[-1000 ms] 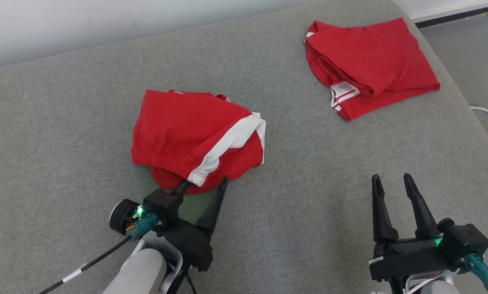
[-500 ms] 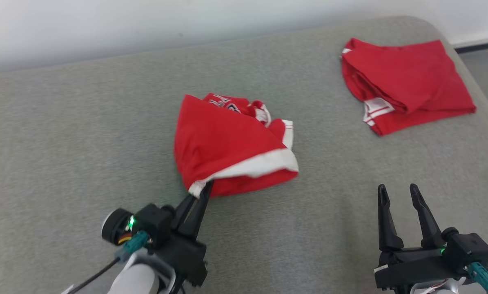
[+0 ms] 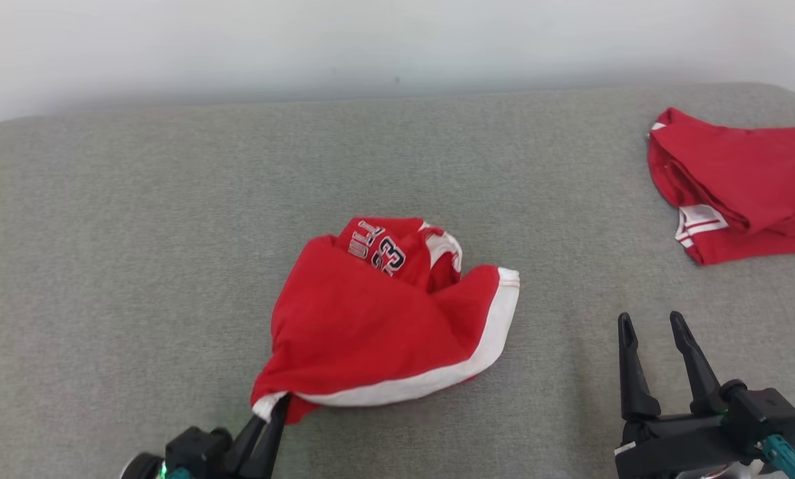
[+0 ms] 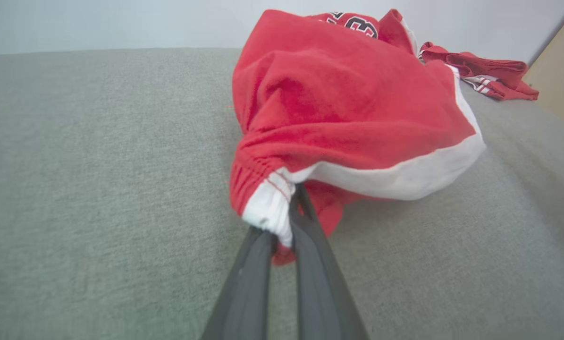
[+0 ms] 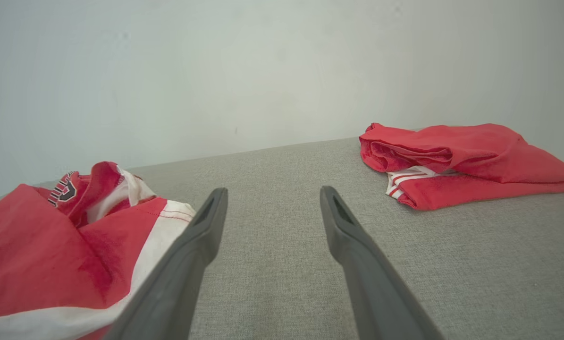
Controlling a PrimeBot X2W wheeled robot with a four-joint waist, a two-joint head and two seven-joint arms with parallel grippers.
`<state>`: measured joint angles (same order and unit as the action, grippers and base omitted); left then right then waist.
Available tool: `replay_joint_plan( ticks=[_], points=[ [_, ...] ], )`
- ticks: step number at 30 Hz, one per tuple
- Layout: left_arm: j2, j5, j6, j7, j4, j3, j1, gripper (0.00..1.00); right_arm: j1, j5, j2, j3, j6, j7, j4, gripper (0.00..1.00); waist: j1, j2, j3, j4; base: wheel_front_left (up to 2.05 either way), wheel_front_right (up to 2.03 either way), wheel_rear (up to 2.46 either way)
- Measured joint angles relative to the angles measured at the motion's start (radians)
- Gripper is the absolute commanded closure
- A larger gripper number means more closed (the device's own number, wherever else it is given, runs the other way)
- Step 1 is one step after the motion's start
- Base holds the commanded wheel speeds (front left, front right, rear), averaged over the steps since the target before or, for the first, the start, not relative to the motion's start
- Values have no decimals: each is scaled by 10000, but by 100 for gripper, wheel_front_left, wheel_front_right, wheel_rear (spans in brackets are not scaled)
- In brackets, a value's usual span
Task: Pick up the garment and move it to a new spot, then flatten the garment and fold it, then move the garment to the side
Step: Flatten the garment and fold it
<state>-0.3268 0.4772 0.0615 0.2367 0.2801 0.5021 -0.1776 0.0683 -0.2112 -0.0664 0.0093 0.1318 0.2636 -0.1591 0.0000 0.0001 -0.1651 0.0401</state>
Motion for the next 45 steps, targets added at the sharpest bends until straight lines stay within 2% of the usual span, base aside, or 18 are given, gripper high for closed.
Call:
replay_joint_plan(
  ticks=[2, 3, 4, 9, 19, 29, 35, 45],
  points=[
    [27, 98, -10, 15, 173, -29, 207, 100, -58, 0, -35, -6, 0, 0, -40, 0, 0, 0, 54, -131, 0, 0, 0],
    [56, 119, -19, 44, 265, -48, 300, 91, -66, 0, -42, -13, 0, 0, -56, 0, 0, 0, 76, -187, 0, 0, 0],
    [107, 167, -61, 90, 339, -88, 361, 0, -66, 0, -50, -27, 0, 0, -65, 0, 0, -1, 96, -236, 0, 0, 0],
    [433, 144, -176, 228, 59, -499, 415, 0, -124, 0, -100, -111, 0, 0, -98, 0, 0, 0, 211, -433, 0, 0, 0],
    [813, -500, -75, 257, -1503, -2243, 973, 0, -167, 4, -117, -94, 0, 0, -134, 0, 0, 0, 455, -751, 0, 0, 0],
    [1204, -1022, 86, 257, -1975, -4431, 1441, 0, -291, 2, -165, -125, 0, 0, -155, 0, 0, 0, 727, -405, 0, 0, 0],
    [1383, -1289, 153, 257, -2059, -4978, 1822, 0, -448, -6, -167, -113, 0, 2, -155, 0, -1, -1, 922, -133, 0, 0, 0],
    [1448, -1641, 267, 257, -1634, -5056, 2129, 0, -594, -98, -249, 0, 0, 2, -155, 0, -1, -1, 1218, 114, 0, 0, 0]
  ],
)
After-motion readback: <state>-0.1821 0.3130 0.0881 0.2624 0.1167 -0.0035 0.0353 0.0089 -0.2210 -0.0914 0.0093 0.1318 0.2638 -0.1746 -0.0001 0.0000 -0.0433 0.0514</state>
